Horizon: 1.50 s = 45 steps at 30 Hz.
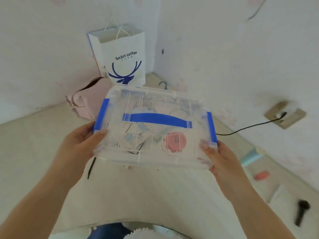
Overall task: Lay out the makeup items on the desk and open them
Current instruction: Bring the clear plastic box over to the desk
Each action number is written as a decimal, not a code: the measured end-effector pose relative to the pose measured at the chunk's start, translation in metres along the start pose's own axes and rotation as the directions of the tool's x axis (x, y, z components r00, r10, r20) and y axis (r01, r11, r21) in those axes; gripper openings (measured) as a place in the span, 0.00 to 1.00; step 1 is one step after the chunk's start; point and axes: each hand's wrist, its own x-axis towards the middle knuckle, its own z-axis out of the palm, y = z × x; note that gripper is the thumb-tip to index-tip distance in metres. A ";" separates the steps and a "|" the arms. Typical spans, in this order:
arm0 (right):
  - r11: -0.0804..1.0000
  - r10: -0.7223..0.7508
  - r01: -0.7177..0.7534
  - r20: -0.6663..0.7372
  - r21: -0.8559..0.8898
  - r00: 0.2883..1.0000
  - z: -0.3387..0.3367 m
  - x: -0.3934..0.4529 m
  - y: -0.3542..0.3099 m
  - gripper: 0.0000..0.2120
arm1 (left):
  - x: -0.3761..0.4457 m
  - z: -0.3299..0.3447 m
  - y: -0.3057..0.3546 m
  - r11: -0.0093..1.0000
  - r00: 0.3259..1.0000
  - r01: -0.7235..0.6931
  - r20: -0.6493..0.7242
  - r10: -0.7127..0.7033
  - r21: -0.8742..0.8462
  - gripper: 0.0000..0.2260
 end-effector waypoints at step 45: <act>0.934 0.295 0.106 -0.905 0.341 0.307 -0.268 -0.359 0.112 0.12 | -0.186 0.385 -0.100 0.942 0.226 -0.037 0.921 -0.318 0.334 0.12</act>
